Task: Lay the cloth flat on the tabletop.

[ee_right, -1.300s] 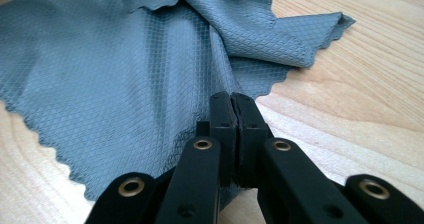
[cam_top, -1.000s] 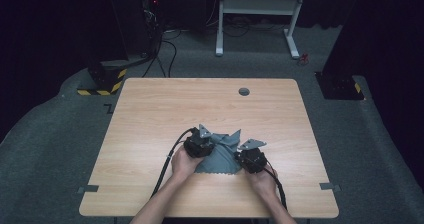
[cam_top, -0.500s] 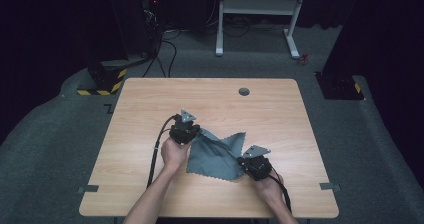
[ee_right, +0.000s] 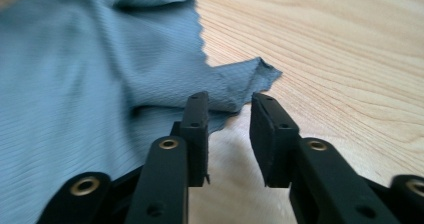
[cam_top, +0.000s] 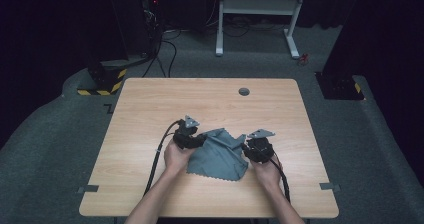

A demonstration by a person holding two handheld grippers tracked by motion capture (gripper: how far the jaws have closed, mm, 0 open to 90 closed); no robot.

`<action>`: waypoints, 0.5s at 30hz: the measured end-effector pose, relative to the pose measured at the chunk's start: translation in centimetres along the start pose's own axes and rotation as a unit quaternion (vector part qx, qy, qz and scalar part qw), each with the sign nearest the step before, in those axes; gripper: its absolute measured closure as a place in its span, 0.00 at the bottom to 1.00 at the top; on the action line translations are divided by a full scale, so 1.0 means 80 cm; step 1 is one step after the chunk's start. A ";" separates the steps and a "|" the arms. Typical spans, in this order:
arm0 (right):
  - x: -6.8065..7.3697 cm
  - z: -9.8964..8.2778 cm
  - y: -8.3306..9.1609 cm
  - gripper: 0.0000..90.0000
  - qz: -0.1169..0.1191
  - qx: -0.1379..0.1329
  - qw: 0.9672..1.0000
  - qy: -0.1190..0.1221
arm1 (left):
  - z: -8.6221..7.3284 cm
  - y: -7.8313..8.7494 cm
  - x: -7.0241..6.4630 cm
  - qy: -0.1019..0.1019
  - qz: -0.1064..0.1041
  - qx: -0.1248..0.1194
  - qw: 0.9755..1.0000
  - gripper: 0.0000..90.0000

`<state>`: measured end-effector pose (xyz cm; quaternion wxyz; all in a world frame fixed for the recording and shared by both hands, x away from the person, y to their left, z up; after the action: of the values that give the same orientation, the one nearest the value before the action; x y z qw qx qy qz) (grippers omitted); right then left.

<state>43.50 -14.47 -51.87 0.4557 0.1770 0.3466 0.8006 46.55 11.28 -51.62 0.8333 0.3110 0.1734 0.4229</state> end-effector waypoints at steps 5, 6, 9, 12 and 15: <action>-0.001 0.002 -0.018 0.71 -0.004 0.013 1.000 -0.011 | 0.006 -0.005 -0.001 0.008 -0.010 -0.015 1.000 0.51; 0.000 0.002 -0.020 0.71 -0.002 0.012 1.000 -0.012 | 0.009 -0.008 -0.004 0.003 -0.015 -0.015 1.000 0.50; 0.006 0.006 -0.023 0.72 0.001 0.014 1.000 -0.003 | 0.018 -0.024 -0.023 -0.022 -0.027 -0.009 0.999 0.49; 0.008 0.010 -0.026 0.72 0.000 0.016 1.000 -0.003 | 0.022 -0.033 -0.030 -0.024 -0.029 -0.001 0.999 0.48; 0.009 0.011 -0.027 0.76 0.005 0.019 1.000 -0.001 | 0.024 -0.049 -0.039 -0.039 -0.028 0.025 0.999 0.52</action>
<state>44.98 -12.81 -52.79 0.4483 0.1879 0.3603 0.7962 48.10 6.29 -52.72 0.8429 0.3432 0.1595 0.3826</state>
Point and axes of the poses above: each handheld gripper's, and its own axes: y roughly backward along the jaws, z roughly out of its top, x roughly to its left, the point moved 2 cm from there along -y, roughly forward along the jaws, and after that the axes turned 1 degree about -z, right-handed, at the moved point
